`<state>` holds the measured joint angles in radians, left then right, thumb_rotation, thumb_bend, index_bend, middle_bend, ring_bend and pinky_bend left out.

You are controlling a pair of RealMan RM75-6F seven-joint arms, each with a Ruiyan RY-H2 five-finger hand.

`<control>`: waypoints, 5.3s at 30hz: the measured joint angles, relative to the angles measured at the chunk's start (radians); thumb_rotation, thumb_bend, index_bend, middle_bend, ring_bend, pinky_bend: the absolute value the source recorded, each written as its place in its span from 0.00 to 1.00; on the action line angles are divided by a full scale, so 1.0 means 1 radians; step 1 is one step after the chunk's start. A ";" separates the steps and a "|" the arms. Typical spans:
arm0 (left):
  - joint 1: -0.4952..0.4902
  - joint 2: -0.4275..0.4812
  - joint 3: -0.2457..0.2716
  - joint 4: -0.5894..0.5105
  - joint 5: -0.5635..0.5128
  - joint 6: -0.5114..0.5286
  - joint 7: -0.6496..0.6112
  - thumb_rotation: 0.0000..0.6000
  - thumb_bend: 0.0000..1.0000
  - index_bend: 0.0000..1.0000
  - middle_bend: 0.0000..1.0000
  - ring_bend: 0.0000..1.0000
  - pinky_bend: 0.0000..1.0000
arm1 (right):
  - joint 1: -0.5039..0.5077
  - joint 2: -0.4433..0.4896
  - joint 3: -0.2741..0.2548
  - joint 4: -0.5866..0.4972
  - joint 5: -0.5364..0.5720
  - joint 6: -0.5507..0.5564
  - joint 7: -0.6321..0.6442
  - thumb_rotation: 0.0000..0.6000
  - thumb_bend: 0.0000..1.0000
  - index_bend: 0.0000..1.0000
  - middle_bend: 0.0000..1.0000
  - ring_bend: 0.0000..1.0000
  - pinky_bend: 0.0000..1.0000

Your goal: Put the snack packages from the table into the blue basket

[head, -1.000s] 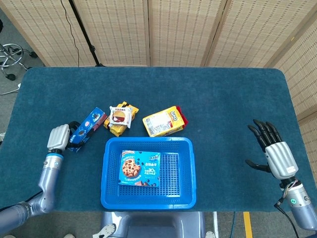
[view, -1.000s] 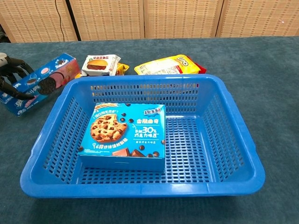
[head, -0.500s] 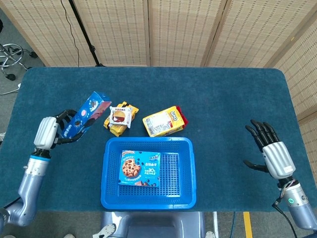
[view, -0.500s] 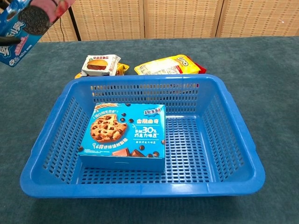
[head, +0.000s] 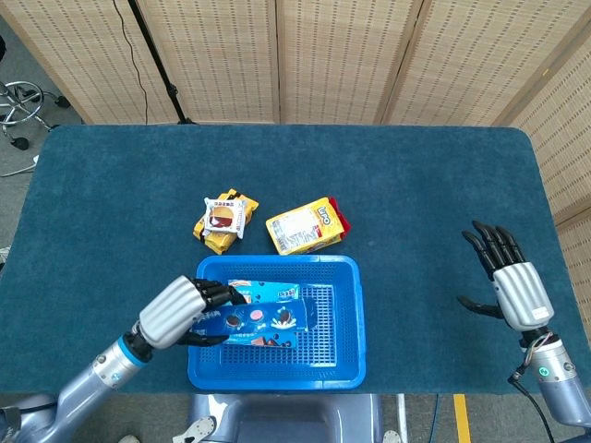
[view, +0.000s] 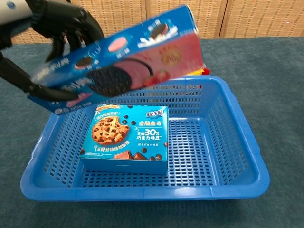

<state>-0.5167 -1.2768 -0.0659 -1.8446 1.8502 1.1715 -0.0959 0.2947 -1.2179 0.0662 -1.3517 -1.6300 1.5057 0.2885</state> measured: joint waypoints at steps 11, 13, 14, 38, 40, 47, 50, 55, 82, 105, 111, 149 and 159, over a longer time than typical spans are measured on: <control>-0.035 -0.162 0.059 0.012 -0.077 -0.126 0.203 1.00 0.21 0.43 0.44 0.44 0.64 | -0.001 0.000 0.003 -0.003 0.003 -0.009 -0.002 1.00 0.00 0.00 0.00 0.00 0.03; -0.038 -0.168 0.065 0.011 -0.107 -0.154 0.224 1.00 0.15 0.20 0.19 0.19 0.40 | 0.000 0.000 0.004 -0.002 0.004 -0.010 -0.001 1.00 0.00 0.00 0.00 0.00 0.03; -0.042 -0.166 0.067 0.007 -0.121 -0.173 0.230 1.00 0.12 0.12 0.11 0.11 0.28 | 0.000 0.000 0.004 -0.001 0.004 -0.011 -0.001 1.00 0.00 0.00 0.00 0.00 0.03; -0.092 0.093 -0.061 -0.010 -0.367 -0.138 -0.119 1.00 0.00 0.00 0.00 0.00 0.00 | 0.001 -0.003 0.004 -0.005 0.000 -0.022 -0.007 1.00 0.00 0.00 0.00 0.00 0.03; -0.101 0.100 -0.085 0.035 -0.427 -0.155 -0.153 1.00 0.00 0.00 0.00 0.00 0.00 | 0.002 -0.003 0.005 -0.005 0.002 -0.023 -0.006 1.00 0.00 0.00 0.00 0.00 0.03; -0.152 0.070 -0.125 0.254 -0.493 -0.227 -0.210 1.00 0.00 0.00 0.00 0.00 0.00 | 0.004 -0.005 0.005 -0.004 0.002 -0.029 -0.009 1.00 0.00 0.00 0.00 0.00 0.03; -0.178 0.026 -0.130 0.343 -0.494 -0.248 -0.213 1.00 0.00 0.00 0.00 0.00 0.00 | 0.005 -0.006 0.005 -0.004 0.001 -0.031 -0.012 1.00 0.00 0.00 0.00 0.00 0.03; -0.236 -0.040 -0.138 0.448 -0.506 -0.312 -0.196 1.00 0.00 0.00 0.00 0.00 0.00 | 0.007 -0.009 0.005 -0.003 0.004 -0.039 -0.017 1.00 0.00 0.00 0.00 0.00 0.03; -0.488 -0.356 -0.175 0.895 -0.825 -0.644 0.076 1.00 0.09 0.12 0.08 0.18 0.26 | 0.031 -0.030 0.025 0.049 0.058 -0.105 -0.010 1.00 0.00 0.00 0.00 0.00 0.03; -0.412 -0.232 -0.226 0.679 -0.688 -0.399 -0.066 1.00 0.20 0.53 0.45 0.47 0.42 | 0.037 -0.035 0.020 0.053 0.062 -0.123 -0.022 1.00 0.00 0.00 0.00 0.00 0.03; -0.351 -0.101 -0.216 0.400 -0.510 -0.296 -0.244 1.00 0.20 0.53 0.45 0.46 0.42 | 0.037 -0.034 0.021 0.048 0.065 -0.125 -0.026 1.00 0.00 0.00 0.00 0.00 0.03; -0.279 -0.112 -0.176 0.415 -0.739 -0.361 -0.224 1.00 0.00 0.00 0.00 0.00 0.00 | 0.044 -0.030 0.013 0.026 0.066 -0.151 -0.045 1.00 0.00 0.00 0.00 0.00 0.03; -0.337 -0.275 -0.197 0.623 -0.891 -0.458 -0.181 1.00 0.00 0.00 0.00 0.00 0.00 | 0.044 -0.029 0.015 0.034 0.075 -0.157 -0.031 1.00 0.00 0.00 0.00 0.00 0.03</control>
<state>-0.8541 -1.5523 -0.2628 -1.2220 0.9589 0.7133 -0.2770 0.3384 -1.2471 0.0808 -1.3180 -1.5552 1.3489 0.2573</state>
